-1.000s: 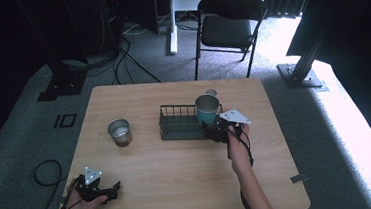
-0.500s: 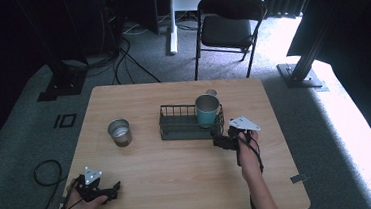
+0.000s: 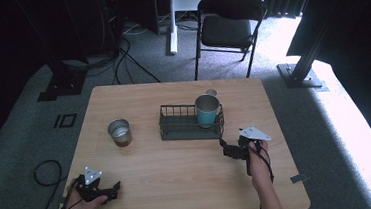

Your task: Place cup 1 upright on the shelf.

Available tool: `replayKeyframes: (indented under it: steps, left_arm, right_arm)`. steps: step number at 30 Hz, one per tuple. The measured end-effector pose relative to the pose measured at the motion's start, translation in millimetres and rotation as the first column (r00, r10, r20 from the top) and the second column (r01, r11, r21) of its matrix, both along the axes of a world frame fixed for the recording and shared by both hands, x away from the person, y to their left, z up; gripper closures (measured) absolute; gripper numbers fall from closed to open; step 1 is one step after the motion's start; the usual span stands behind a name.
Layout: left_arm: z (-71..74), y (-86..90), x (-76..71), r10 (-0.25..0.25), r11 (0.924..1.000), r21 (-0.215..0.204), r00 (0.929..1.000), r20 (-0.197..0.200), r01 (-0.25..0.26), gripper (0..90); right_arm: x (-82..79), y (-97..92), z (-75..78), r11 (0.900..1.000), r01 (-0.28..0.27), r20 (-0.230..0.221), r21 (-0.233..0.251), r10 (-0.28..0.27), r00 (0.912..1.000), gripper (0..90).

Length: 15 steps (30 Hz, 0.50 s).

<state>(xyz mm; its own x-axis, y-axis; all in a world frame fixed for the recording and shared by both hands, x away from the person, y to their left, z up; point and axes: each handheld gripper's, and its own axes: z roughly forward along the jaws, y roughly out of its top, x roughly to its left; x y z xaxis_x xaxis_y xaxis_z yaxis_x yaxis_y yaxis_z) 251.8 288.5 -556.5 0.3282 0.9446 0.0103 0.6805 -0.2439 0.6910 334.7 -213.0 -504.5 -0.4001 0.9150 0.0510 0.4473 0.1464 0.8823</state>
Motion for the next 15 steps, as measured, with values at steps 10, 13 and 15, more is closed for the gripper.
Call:
replayKeyframes:
  steps: [10, 13, 15]
  left_arm:
    - [0.0, 0.0, 0.0, 0.0, 1.0, 0.0, 1.0, 0.0, 0.0, 2.8]
    - [0.0, 0.0, 0.0, 0.0, 1.0, 0.0, 1.0, 0.0, 0.0, 2.8]
    - [0.0, 0.0, 0.0, 0.0, 1.0, 0.0, 1.0, 0.0, 0.0, 2.8]
  right_arm:
    - [-6.7, -12.2, -14.1, 0.9999, 0.011, -0.035, -0.001, -0.011, 0.9993, 11.4]
    - [-7.8, -14.8, -17.2, 0.9998, 0.018, -0.039, -0.009, -0.018, 0.9991, 11.8]
    - [-9.0, -16.1, -20.4, 0.9997, 0.022, -0.052, -0.014, -0.022, 0.9984, 13.3]
